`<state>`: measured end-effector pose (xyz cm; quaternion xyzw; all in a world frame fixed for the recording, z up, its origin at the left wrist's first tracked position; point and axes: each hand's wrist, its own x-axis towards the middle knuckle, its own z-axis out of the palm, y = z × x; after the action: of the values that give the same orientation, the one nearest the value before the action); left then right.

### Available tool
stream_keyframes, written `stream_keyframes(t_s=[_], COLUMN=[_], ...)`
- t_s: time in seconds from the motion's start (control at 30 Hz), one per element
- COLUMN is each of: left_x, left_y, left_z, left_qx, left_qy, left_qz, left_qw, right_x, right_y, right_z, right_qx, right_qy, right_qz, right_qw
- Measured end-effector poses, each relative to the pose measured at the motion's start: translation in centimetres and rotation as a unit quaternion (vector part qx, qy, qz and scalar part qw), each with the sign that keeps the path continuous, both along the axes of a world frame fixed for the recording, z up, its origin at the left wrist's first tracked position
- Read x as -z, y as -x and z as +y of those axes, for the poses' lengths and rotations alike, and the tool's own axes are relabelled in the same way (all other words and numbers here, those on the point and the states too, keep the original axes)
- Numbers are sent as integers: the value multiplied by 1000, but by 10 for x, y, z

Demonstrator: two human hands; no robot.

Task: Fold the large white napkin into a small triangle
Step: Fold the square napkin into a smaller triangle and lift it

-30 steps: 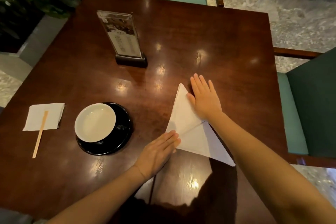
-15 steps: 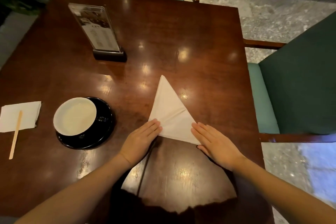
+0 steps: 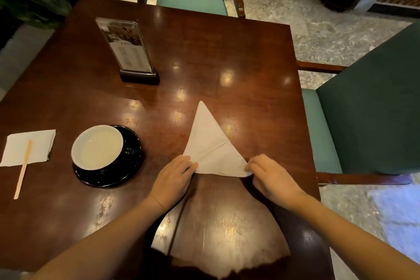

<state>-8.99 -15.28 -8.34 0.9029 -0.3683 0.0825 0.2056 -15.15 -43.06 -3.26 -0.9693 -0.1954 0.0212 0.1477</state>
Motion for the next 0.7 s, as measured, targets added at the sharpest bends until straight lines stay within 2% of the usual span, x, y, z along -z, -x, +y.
stream_keyframes(t_s=[0.1,0.23,0.33,0.43,0.6,0.7], left_x=[0,0,-8,-9,-7,-8], left_y=[3,1,2,1,-6,-7], left_z=[-4,-15,-21,-21,-18,-17], left_qx=[-31,-100,-148,-221,-360,-351], left_qy=[8,16,60,108,178,176], left_qz=[37,93,123,168,287,282], left_qw=[999,991,980,955,870,875], right_x=[-35,-64,-60,-49,-26,-13], right_y=[-33,-94,-143,-180,-218,-232], right_z=[7,28,48,63,79,89], right_qx=[11,-21,5,34,109,134], right_qy=[-94,-87,-81,-105,-171,-187], right_qz=[-1,-19,33,87,134,160], right_qw=[995,996,996,990,970,960])
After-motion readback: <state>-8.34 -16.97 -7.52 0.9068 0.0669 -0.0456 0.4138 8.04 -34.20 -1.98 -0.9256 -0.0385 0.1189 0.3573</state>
